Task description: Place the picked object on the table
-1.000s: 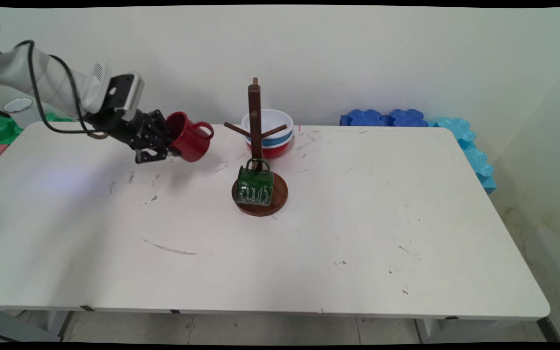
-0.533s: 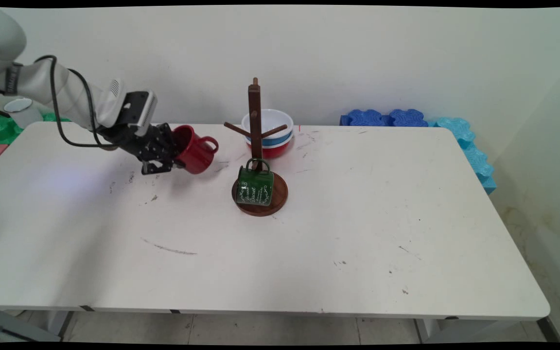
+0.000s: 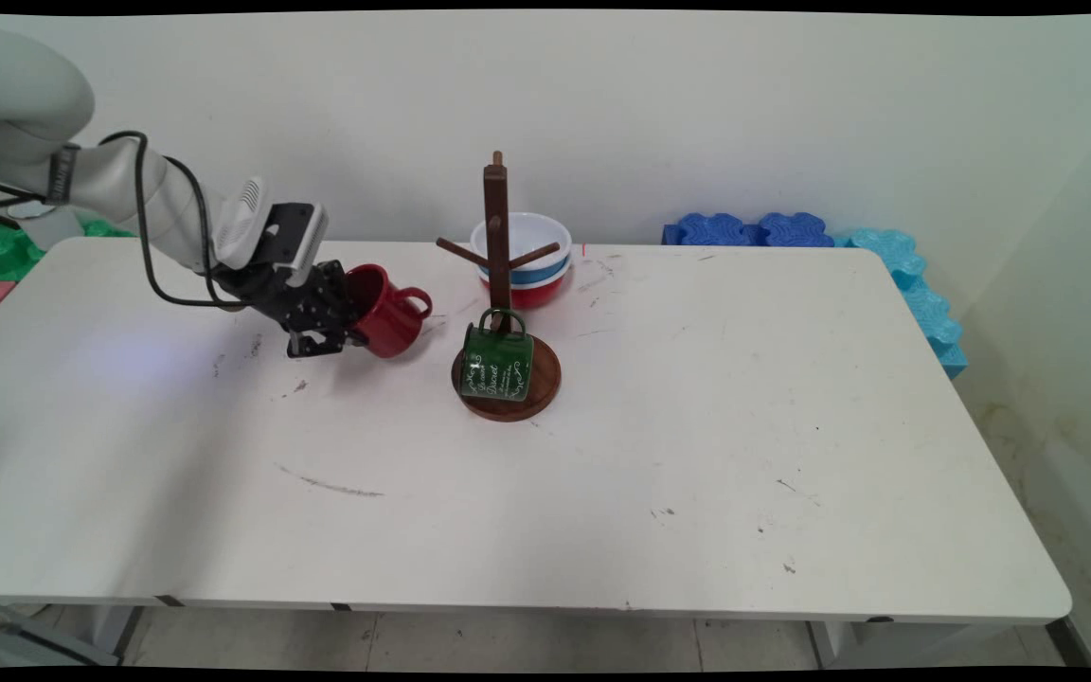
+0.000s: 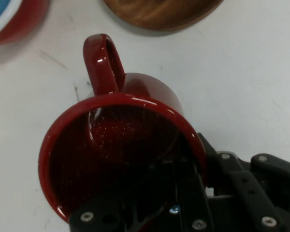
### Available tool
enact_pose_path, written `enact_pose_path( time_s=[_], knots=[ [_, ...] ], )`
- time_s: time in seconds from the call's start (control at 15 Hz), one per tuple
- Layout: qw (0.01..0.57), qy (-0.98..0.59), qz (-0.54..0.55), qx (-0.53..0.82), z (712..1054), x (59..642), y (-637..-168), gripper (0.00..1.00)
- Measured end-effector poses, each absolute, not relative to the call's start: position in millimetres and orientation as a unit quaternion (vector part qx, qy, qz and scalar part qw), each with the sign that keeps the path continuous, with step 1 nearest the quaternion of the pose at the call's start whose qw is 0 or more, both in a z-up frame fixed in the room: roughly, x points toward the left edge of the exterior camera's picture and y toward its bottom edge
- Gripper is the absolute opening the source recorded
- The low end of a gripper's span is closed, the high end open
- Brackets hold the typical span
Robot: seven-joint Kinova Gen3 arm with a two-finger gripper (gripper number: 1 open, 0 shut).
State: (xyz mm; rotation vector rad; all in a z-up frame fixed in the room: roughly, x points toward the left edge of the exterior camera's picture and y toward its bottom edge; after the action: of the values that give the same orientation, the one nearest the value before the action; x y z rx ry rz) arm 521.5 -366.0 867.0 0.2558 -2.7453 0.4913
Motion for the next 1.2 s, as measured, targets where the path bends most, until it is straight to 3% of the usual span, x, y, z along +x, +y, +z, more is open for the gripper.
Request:
enact_pose_path(
  time_s=[0.87,0.93,1.2],
  knots=[
    [0.157,-0.968,0.163,0.103,852.4,511.0,-376.8,0.0],
    [0.157,-0.968,0.163,0.104,851.9,510.5,-377.5,1.0],
    [0.157,-0.968,0.163,0.107,850.7,509.4,-380.7,1.0]
  ],
)
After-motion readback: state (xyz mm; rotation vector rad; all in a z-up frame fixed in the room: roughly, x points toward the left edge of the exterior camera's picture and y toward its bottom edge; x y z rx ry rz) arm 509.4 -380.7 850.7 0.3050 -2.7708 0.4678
